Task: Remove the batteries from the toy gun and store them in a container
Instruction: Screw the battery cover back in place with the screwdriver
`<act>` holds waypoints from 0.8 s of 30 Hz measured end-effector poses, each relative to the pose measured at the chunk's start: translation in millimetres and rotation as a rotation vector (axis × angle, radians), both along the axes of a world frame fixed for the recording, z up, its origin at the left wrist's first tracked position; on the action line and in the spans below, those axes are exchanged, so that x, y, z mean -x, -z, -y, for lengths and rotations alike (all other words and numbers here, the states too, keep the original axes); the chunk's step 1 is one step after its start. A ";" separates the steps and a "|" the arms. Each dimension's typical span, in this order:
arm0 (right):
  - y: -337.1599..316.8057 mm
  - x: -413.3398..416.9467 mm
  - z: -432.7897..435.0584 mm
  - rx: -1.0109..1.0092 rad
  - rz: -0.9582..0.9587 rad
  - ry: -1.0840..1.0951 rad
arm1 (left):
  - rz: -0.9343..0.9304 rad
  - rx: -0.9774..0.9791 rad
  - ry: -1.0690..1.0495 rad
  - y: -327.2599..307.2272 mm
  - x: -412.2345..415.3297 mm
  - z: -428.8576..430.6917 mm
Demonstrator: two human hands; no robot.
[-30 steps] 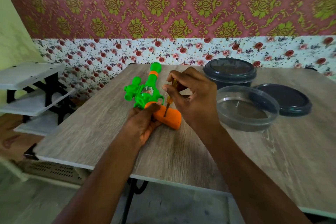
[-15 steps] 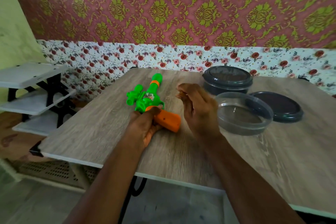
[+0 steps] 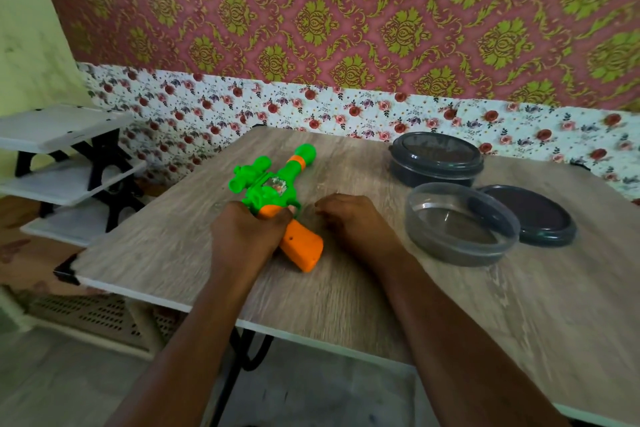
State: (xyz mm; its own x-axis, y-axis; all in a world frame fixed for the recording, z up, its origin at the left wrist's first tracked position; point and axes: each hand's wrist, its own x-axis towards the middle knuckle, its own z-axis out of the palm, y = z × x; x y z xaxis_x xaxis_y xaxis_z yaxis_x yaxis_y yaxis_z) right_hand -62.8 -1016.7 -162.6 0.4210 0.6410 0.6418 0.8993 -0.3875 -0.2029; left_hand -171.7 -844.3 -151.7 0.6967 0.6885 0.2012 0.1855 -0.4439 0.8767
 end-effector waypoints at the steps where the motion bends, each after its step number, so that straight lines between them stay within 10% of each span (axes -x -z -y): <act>1: -0.3 -0.1 -0.7 0.010 -0.033 -0.022 | -0.002 -0.023 -0.003 -0.1 2.9 -0.5; 24: -12.6 20.9 13.2 -0.089 -0.230 0.152 | 0.115 -0.314 -0.102 2.1 10.6 10.5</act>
State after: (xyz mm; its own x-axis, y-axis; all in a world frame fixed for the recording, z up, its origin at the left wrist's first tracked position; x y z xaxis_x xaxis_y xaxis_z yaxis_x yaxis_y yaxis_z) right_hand -83.7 -1029.9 -150.0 0.6487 0.5049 0.5694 0.7588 -0.4860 -0.4336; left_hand -182.4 -854.7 -153.8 0.5883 0.6452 0.4875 0.1505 -0.6797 0.7179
